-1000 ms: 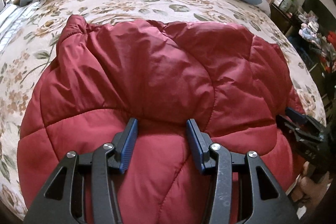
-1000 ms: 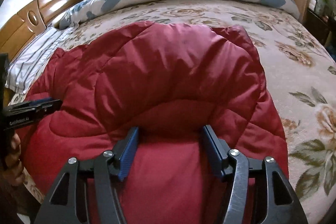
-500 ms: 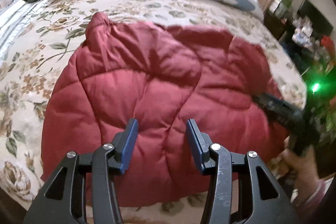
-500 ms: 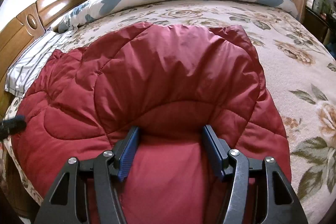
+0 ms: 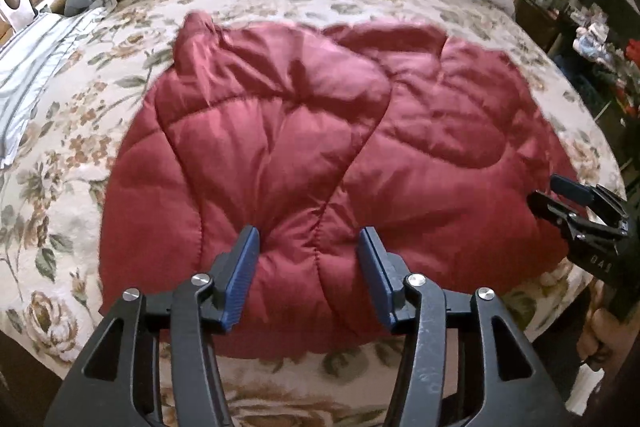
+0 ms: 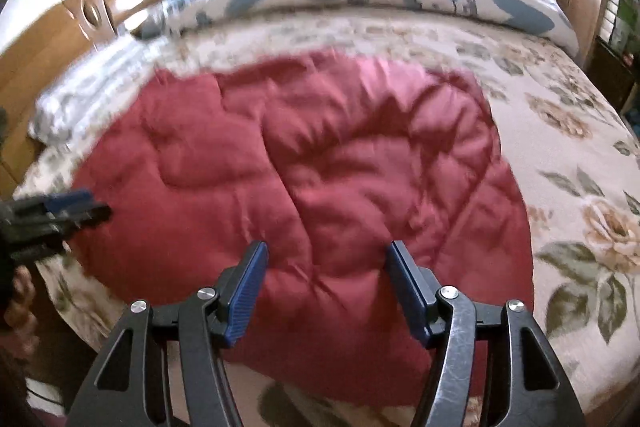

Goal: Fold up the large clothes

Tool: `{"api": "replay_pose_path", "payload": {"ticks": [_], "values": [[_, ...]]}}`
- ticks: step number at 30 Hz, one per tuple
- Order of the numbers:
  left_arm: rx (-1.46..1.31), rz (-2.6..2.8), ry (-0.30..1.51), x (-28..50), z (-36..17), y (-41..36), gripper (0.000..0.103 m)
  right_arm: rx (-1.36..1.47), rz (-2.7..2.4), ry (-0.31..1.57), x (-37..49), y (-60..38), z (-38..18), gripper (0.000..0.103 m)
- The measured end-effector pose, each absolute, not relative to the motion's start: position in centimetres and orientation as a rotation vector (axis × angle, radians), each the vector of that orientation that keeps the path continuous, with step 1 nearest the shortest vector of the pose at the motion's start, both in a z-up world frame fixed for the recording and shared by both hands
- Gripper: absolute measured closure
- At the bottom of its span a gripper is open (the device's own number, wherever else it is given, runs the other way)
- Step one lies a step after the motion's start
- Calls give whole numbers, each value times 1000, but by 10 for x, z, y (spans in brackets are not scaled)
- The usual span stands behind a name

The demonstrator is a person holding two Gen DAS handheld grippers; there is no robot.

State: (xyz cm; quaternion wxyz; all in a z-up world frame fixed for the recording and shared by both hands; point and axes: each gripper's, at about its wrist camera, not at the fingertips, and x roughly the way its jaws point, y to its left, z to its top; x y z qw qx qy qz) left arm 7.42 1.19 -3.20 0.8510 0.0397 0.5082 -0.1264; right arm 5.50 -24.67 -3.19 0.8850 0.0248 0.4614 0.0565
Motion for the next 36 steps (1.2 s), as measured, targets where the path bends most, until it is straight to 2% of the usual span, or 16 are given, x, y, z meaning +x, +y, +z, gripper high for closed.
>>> {"api": "replay_pose_path", "payload": {"ticks": [8, 21, 25, 31, 36], "values": [[112, -255, 1080, 80, -44, 6, 49, 106, 110, 970, 48, -261, -56, 40], [142, -203, 1078, 82, -48, -7, 48, 130, 108, 950, 46, -263, -60, 39], [143, -203, 1077, 82, -48, -7, 48, 126, 95, 952, 45, -262, -51, 39], [146, -203, 1075, 82, -47, -6, 48, 89, 148, 852, 41, -246, -15, 37], [132, -205, 1062, 82, -44, -5, 48, 125, 178, 891, 63, -243, -21, 37]]}}
